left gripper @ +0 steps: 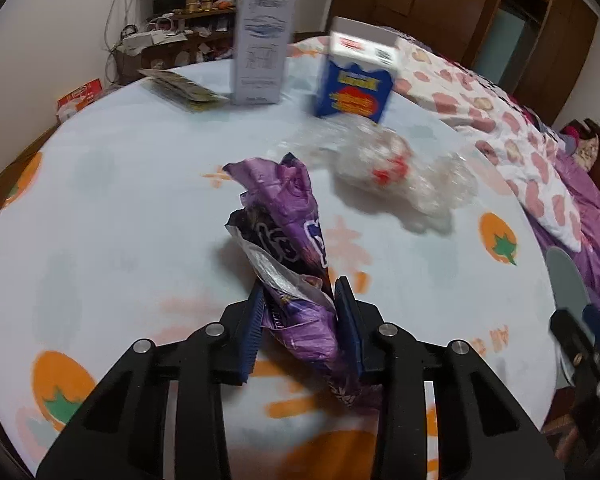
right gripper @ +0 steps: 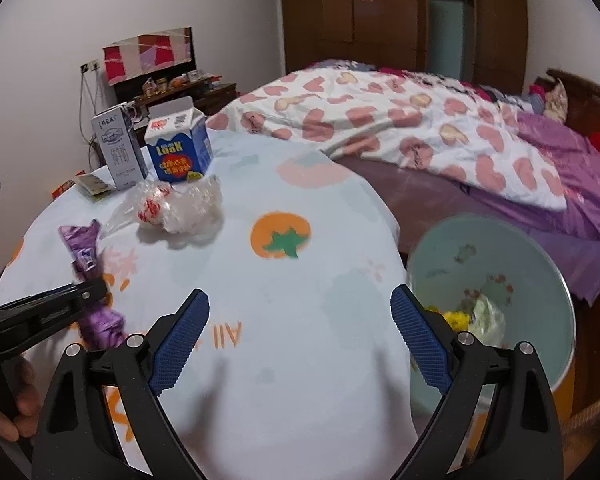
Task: Collect trash
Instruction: 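Grasp the purple wrapper with the left gripper while the right gripper grasps the clear plastic bag, then carry the purple wrapper and clear bag over the wastebasket with both grippers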
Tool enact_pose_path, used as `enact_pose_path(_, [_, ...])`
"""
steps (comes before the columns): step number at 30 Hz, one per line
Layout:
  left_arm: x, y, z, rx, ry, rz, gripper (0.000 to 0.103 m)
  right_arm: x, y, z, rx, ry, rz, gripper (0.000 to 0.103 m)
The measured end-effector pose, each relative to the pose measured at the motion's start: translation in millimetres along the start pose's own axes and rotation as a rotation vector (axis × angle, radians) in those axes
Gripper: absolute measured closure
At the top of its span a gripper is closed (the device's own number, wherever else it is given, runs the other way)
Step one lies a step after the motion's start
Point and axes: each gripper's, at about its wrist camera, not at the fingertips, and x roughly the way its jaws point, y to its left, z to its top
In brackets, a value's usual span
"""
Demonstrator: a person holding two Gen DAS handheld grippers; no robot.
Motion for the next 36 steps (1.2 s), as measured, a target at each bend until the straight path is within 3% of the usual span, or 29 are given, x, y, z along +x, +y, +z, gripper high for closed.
enact_pose_path(4, [-9.7, 27.6, 13.5, 0.012, -0.042, 0.076, 0.070, 13.4, 16.2, 21.1, -0.068, -0.027, 0.020, 0.012])
enact_pose_path(10, [-15.9, 54.1, 24.2, 0.060, -0.063, 0.173, 0.070, 45.2, 57.4, 56.4, -0.219, -0.059, 0.146, 0.012])
enact_pose_path(16, [-9.0, 71.3, 20.9, 0.044, -0.029, 0.150, 0.070, 88.3, 97.7, 82.8, -0.371, -0.005, 0.293, 0.012])
enact_pose_path(19, [-4.2, 76.9, 18.4, 0.029, -0.018, 0.140, 0.070, 117.1, 110.8, 81.0, -0.433, 0.062, 0.295, 0.012])
enact_pose_path(20, [-2.7, 77.1, 18.2, 0.025, -0.016, 0.139, 0.070, 127.9, 114.4, 78.1, -0.458, 0.094, 0.281, 0.016])
enact_pose_path(24, [0.2, 82.3, 17.3, -0.002, -0.007, 0.109, 0.069, 140.9, 118.2, 74.1, -0.447, 0.152, 0.284, 0.054])
enact_pose_path(26, [1.0, 81.6, 17.2, -0.001, -0.010, 0.108, 0.068, 141.7, 124.4, 69.6, -0.477, 0.157, 0.252, 0.063])
enact_pose_path(30, [2.5, 78.8, 17.0, 0.009, -0.013, 0.119, 0.068, 135.6, 133.2, 62.3, -0.494, 0.146, 0.198, 0.067])
enact_pose_path(36, [2.4, 81.3, 16.3, 0.002, -0.018, 0.109, 0.068, 115.8, 119.7, 56.8, -0.326, 0.206, 0.191, 0.068])
